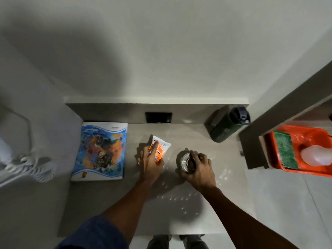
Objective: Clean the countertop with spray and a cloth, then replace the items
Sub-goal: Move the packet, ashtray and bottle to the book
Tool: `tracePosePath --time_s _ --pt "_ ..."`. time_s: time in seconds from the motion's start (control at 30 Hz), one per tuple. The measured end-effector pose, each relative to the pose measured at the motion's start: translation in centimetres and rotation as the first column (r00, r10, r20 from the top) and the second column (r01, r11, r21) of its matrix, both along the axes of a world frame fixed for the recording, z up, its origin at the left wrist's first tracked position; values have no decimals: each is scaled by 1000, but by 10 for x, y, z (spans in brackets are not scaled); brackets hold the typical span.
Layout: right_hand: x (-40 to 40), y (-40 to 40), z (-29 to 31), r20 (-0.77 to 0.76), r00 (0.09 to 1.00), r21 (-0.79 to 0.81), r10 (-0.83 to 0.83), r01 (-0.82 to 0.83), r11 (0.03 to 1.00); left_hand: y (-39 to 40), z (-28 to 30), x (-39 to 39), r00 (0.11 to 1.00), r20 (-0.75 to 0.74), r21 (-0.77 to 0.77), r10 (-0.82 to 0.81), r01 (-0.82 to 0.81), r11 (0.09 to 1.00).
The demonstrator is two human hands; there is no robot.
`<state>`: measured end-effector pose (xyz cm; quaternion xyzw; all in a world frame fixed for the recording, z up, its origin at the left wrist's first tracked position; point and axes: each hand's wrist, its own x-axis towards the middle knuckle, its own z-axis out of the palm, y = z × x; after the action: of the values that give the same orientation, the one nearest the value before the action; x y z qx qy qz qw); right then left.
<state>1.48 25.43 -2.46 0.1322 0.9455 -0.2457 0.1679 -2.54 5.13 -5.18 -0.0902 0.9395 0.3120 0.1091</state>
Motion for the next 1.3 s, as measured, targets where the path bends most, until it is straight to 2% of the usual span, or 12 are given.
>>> tracePosePath --time_s 0.13,0.23,0.3,0.47,0.6,0.77,0.87,1.0,1.1,1.2,1.3 --pt "-33 -63 5 -60 989 -42 134 -137 990 -68 11 -14 971 -60 11 233 -232 973" --pt "-52 -114 11 -94 965 -86 245 -253 964 -119 17 -21 926 -118 88 359 -350 933" --pt "-64 -144 14 -109 944 -99 311 -322 942 -149 18 -25 904 -177 67 390 -384 921" --pt "-92 -210 6 -57 871 -92 488 -491 866 -205 12 -36 891 -149 53 429 -426 903" --pt "-109 -238 -2 -32 821 -44 571 -572 819 -215 10 -44 894 -123 73 430 -424 903" --pt "-123 -265 -15 -11 752 -31 659 -659 752 -230 -7 -37 911 -128 12 393 -395 919" --pt "-127 -268 -23 -10 745 -41 667 -667 744 -233 -15 -34 924 -144 -5 354 -358 934" --pt "-120 -254 -32 -64 772 -143 633 -635 759 -230 -21 -28 928 -194 -53 318 -333 941" --pt "-107 -230 -37 -106 832 -225 545 -554 802 -219 -21 -17 924 -298 -107 242 -284 953" --pt "-94 -191 -39 -118 869 -232 481 -495 837 -204 -23 -3 896 -428 -196 114 -216 957" --pt "-77 -141 -39 -139 928 -258 345 -370 892 -180 -23 13 902 -429 -232 53 -166 958"
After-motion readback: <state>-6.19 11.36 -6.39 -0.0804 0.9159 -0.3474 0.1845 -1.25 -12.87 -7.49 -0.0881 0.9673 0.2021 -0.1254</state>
